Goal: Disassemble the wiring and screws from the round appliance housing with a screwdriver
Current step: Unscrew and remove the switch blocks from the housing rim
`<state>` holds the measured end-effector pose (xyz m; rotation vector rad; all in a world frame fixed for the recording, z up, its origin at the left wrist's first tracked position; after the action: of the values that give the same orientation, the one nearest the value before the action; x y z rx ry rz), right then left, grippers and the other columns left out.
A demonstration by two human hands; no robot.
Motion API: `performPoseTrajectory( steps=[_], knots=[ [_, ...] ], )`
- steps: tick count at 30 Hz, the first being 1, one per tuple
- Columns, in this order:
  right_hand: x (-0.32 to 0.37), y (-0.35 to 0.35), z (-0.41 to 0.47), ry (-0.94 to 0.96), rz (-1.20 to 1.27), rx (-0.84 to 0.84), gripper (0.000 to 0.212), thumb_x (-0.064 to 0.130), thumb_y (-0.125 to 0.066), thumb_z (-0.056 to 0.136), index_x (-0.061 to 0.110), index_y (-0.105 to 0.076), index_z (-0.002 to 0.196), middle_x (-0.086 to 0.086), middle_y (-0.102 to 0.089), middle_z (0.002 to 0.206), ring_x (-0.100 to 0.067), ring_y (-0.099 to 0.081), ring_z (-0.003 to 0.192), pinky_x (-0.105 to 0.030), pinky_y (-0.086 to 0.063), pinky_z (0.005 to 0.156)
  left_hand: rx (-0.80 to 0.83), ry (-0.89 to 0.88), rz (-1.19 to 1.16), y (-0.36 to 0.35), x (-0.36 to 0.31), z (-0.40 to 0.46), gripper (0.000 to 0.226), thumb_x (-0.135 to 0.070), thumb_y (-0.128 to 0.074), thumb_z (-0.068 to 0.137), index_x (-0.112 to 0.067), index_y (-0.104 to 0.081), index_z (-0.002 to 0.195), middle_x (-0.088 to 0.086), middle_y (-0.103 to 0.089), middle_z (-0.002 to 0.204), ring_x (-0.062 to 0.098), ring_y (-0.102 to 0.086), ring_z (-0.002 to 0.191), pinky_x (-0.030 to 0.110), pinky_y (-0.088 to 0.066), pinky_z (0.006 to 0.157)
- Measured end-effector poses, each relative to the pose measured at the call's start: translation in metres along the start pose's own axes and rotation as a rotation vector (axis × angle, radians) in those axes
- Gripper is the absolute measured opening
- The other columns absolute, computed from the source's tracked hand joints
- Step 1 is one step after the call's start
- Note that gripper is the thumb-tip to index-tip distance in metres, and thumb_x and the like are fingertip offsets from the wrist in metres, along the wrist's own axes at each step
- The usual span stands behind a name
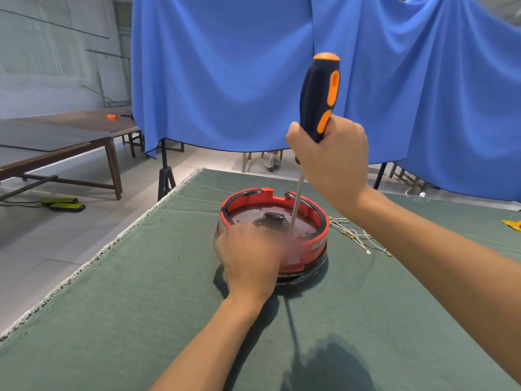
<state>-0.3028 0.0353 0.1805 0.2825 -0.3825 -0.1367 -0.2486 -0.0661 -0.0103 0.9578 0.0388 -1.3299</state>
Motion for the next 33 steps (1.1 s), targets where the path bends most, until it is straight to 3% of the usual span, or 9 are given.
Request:
performPoseTrajectory(
  steps=[4,7,14,18,20,23,28,33],
  knots=[
    [0.008,0.005,-0.001,0.035,-0.021,-0.003,0.038,0.032,-0.049,0.076,0.013,-0.029,0.051,-0.019,-0.054,0.052,-0.033,-0.041,0.050,-0.033,-0.032,0.047,-0.001,-0.001,0.012,0.001,0.000,-0.001,0.038,-0.036,-0.024,0.089,-0.019,-0.055,0.074,-0.005,-0.057,0.085,0.018,-0.047,0.098,0.044,-0.033,0.095],
    [0.007,0.002,-0.006,0.028,-0.007,0.019,0.040,0.032,-0.049,0.077,0.002,-0.039,0.053,-0.020,-0.056,0.053,-0.036,-0.047,0.052,-0.038,-0.040,0.047,-0.006,-0.004,0.018,0.001,0.000,-0.001,0.038,-0.035,-0.026,0.089,-0.019,-0.056,0.074,-0.004,-0.057,0.084,0.019,-0.048,0.097,0.044,-0.033,0.094],
    [0.016,-0.015,-0.016,0.116,-0.059,0.084,0.037,0.027,-0.054,0.078,0.012,-0.034,0.050,-0.013,-0.044,0.043,-0.024,-0.032,0.043,-0.033,-0.033,0.044,0.007,-0.001,0.011,0.001,0.001,0.000,0.038,-0.034,-0.025,0.088,-0.019,-0.056,0.072,-0.005,-0.057,0.082,0.019,-0.048,0.096,0.043,-0.033,0.093],
    [0.021,-0.030,-0.014,0.170,-0.069,0.172,0.035,0.026,-0.053,0.077,0.007,-0.041,0.050,-0.012,-0.046,0.043,-0.030,-0.041,0.042,-0.032,-0.037,0.045,0.037,0.005,0.029,0.000,0.000,0.002,0.041,-0.035,-0.022,0.086,-0.019,-0.057,0.073,-0.006,-0.059,0.084,0.019,-0.047,0.097,0.042,-0.032,0.092],
    [0.022,-0.036,-0.012,0.188,-0.087,0.207,0.035,0.027,-0.052,0.076,0.010,-0.038,0.050,-0.010,-0.044,0.043,-0.029,-0.037,0.043,-0.030,-0.034,0.045,0.064,0.009,0.028,-0.001,0.000,0.003,0.041,-0.036,-0.020,0.085,-0.020,-0.057,0.074,-0.006,-0.059,0.086,0.018,-0.046,0.098,0.042,-0.031,0.094],
    [0.018,-0.045,-0.006,0.157,-0.127,0.266,0.032,0.032,-0.047,0.074,0.013,-0.033,0.052,-0.011,-0.042,0.047,-0.022,-0.030,0.048,-0.030,-0.029,0.048,0.110,0.016,0.019,-0.004,0.001,0.004,0.030,-0.033,-0.025,0.086,-0.022,-0.050,0.074,-0.006,-0.058,0.089,0.017,-0.044,0.100,0.042,-0.028,0.096],
    [0.005,-0.070,0.005,0.095,-0.189,0.366,0.034,0.040,-0.042,0.068,0.014,-0.028,0.052,-0.002,-0.035,0.048,-0.021,-0.027,0.049,-0.029,-0.025,0.047,0.043,0.001,0.044,0.004,-0.005,0.002,0.027,-0.018,-0.038,0.083,-0.012,-0.059,0.068,0.004,-0.063,0.076,0.027,-0.055,0.086,0.053,-0.042,0.082],
    [-0.007,-0.095,0.010,0.053,-0.208,0.462,0.042,0.040,-0.055,0.078,0.015,-0.033,0.052,0.002,-0.036,0.049,-0.020,-0.032,0.048,-0.026,-0.027,0.047,0.086,0.049,-0.002,-0.005,0.003,0.005,0.022,-0.017,-0.049,0.089,-0.018,-0.057,0.068,-0.005,-0.059,0.080,0.021,-0.047,0.095,0.051,-0.030,0.099]
  ],
)
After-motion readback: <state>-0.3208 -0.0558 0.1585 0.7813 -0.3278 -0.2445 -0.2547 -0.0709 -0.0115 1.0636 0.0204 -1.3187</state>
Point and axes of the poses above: each hand's wrist, its own z-axis towards the middle knuckle, its own y-axis out of the back of the hand, x = y × z, the point moved 8 cm from there along z, towards the middle knuckle
